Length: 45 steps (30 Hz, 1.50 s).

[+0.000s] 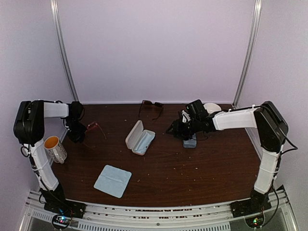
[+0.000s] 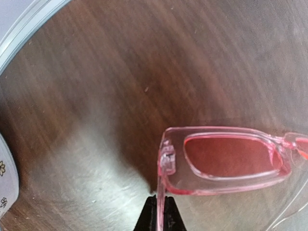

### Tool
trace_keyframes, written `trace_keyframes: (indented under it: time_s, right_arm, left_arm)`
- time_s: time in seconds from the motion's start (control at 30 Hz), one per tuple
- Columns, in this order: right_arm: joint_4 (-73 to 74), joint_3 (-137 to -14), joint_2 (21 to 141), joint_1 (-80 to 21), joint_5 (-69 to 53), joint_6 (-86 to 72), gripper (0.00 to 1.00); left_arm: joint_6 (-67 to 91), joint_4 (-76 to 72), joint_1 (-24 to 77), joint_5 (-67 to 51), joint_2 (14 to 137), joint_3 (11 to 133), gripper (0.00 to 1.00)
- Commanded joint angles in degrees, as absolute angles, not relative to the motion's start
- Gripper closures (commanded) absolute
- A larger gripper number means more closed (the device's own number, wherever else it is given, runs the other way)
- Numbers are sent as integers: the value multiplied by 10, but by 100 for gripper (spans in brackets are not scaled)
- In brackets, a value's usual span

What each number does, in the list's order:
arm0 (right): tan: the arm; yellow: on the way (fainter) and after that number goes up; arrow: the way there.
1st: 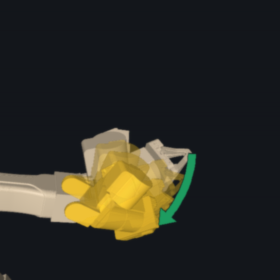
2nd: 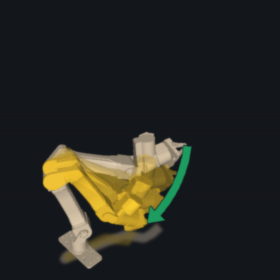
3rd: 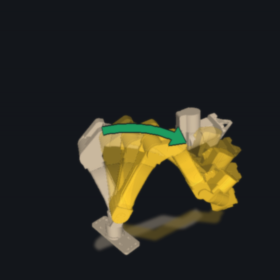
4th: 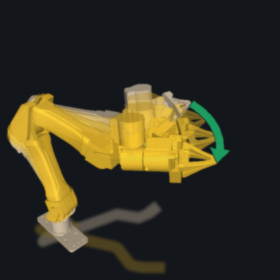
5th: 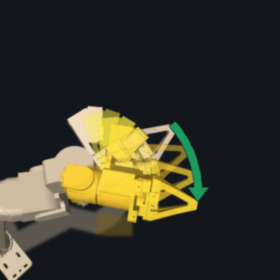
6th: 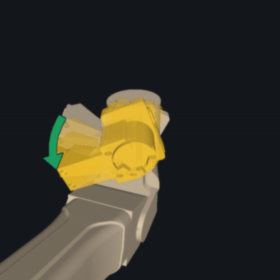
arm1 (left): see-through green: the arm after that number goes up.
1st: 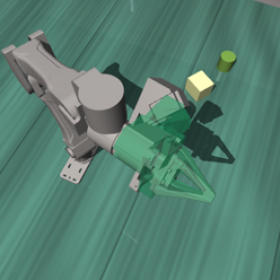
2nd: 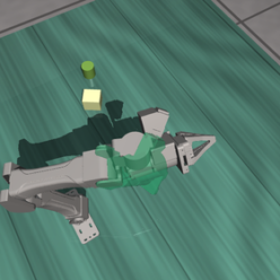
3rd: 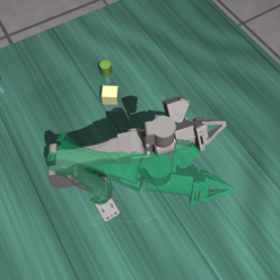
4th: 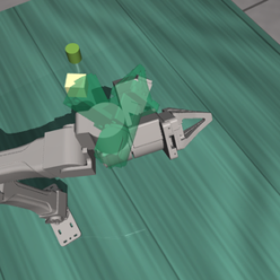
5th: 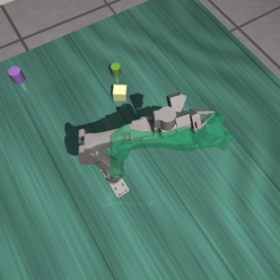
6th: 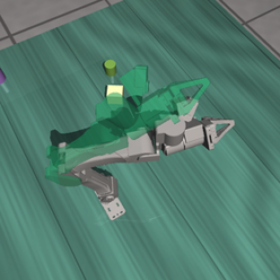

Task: Organize the sunglasses
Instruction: Pick up the left temple of the sunglasses at the center of the board, then pass from the left arm to the right

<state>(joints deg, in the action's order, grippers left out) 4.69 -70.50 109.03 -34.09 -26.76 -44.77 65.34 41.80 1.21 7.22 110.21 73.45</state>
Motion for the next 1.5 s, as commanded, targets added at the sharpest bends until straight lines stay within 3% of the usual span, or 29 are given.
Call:
trace_keyframes:
  time_s: [0.0, 0.47, 0.9, 1.17, 1.47]
  right_arm:
    - [41, -704, 1059, -337, -259, -426, 50]
    - [92, -748, 1005, -328, -220, -304, 48]
    - [111, -753, 881, -327, -148, -173, 46]
    - [119, -768, 833, -328, -104, -137, 21]
    - [215, -828, 853, -331, -272, -105, 14]
  left_arm:
    - [619, 374, 22, 85, 1058, 692, 100]
    - [434, 218, 50, 144, 888, 576, 100]
    - [284, 71, 94, 167, 734, 468, 100]
    - [172, -19, 150, 132, 671, 428, 100]
    - [77, -93, 222, 42, 653, 408, 100]
